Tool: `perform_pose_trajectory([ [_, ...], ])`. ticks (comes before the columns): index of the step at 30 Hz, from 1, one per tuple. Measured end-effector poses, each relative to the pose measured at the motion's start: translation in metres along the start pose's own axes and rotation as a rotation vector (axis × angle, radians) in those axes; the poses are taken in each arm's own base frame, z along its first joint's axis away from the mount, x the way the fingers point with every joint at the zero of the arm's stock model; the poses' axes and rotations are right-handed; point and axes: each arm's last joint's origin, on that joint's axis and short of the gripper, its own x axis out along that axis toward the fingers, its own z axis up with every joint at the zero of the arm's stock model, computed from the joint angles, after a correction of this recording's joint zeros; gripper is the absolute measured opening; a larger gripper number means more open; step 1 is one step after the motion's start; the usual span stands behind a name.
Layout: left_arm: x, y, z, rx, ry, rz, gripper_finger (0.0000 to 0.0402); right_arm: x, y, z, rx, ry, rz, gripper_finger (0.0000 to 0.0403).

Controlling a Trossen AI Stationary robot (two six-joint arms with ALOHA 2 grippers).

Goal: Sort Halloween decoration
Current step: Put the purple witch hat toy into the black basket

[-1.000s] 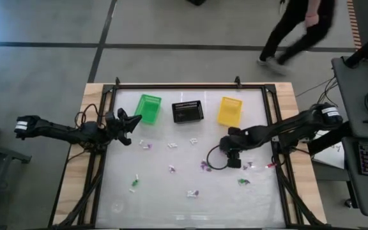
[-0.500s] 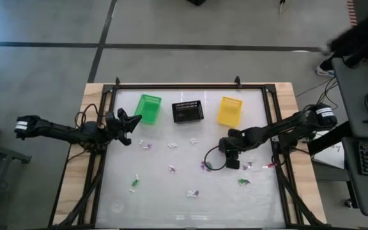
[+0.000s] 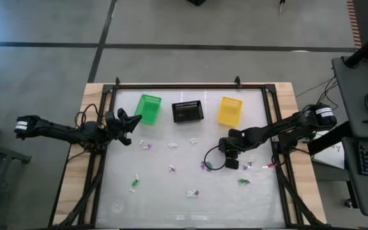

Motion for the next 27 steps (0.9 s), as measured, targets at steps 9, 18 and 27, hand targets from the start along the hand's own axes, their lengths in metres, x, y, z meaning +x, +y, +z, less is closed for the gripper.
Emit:
perform_pose_trajectory([
  [9,0.0000,0.0000,0.0000,0.000,0.000,0.000,0.0000,0.0000,-0.0002,0.0001,0.010,-0.001,-0.004,0.0071],
  [18,0.0000,0.0000,0.0000,0.000,0.000,0.000,0.0000,0.0000,-0.0002,0.0001,0.010,-0.002,-0.005,0.0068],
  [27,0.0000,0.0000,0.0000,0.000,0.000,0.000,0.0000,0.0000,-0.0002,0.0000,-0.005,0.001,0.001,0.0011],
])
